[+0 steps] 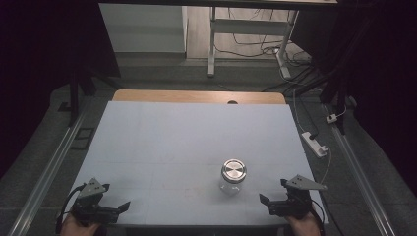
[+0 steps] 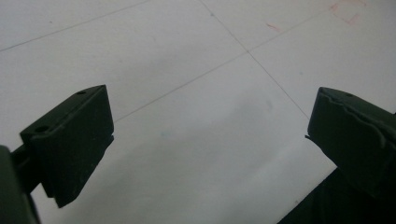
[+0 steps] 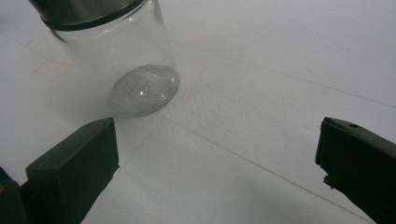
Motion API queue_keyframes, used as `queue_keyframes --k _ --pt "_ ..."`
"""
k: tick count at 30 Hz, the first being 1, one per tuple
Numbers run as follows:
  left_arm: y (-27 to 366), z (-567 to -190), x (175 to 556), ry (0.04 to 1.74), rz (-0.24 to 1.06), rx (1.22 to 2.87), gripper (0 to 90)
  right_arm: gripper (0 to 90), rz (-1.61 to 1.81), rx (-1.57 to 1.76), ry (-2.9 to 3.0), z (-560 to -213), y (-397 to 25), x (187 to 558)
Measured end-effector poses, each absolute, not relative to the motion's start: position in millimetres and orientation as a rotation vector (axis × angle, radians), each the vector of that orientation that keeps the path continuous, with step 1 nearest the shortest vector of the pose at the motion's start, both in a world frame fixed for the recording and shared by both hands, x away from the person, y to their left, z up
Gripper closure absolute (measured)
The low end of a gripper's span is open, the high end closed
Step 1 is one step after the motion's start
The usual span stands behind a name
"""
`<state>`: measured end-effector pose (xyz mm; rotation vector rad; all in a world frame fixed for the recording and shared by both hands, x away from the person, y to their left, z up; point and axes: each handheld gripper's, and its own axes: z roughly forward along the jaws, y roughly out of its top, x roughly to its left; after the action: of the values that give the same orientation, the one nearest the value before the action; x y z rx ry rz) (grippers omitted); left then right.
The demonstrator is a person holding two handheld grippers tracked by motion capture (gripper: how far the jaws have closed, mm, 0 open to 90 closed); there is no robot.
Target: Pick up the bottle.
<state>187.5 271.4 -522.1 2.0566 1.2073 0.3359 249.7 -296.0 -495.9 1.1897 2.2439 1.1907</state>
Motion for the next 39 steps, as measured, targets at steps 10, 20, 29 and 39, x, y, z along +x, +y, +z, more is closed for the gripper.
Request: queue_keyframes --k 10,20,29,39 --pt "271 -522 186 1.186 0.304 2.068 2.0 0.0 1.178 1.157 2.262 -496 -293 250" --pt "270 -522 187 1.195 0.306 2.071 2.7 0.0 1.166 1.175 2.260 -496 -293 251" --pt "271 -523 187 1.207 0.305 2.064 3.0 0.0 1.124 1.153 2.255 -496 -289 250" --pt "273 -523 189 1.209 0.291 2.056 2.9 0.0 1.179 1.106 2.273 -488 -285 250"
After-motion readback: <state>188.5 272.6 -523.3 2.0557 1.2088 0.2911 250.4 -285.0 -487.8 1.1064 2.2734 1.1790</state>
